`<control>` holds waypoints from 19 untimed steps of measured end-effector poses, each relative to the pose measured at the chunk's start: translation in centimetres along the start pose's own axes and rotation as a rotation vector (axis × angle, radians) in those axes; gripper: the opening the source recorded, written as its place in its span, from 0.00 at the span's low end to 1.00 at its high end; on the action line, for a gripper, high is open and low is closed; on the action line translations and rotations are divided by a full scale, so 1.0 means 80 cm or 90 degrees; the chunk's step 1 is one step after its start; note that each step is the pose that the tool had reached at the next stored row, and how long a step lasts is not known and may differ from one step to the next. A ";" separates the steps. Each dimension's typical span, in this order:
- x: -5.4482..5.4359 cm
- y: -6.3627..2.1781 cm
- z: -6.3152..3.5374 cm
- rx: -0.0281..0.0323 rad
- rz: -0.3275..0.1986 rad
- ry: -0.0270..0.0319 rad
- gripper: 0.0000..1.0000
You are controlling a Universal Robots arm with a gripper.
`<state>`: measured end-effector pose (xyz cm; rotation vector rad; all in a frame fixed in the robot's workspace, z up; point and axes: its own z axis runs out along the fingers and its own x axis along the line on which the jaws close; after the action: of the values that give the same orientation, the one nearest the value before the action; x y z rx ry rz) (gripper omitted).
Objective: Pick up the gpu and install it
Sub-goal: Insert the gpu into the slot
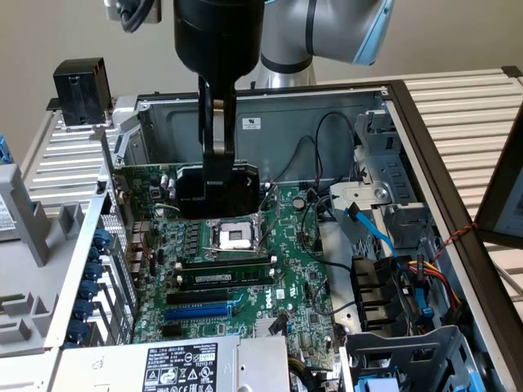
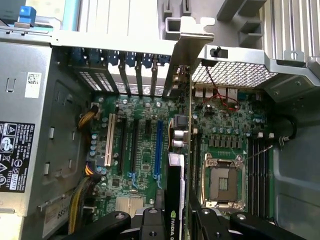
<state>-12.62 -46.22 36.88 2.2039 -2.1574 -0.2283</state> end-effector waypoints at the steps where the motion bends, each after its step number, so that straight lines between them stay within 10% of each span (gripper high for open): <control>1: 0.001 0.000 0.001 0.0000 0.000 -0.0002 0.27; 19: 0.006 -0.005 0.035 -0.0013 0.000 -0.0002 0.27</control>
<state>-12.62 -46.52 33.99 2.2027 -2.1565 -0.2308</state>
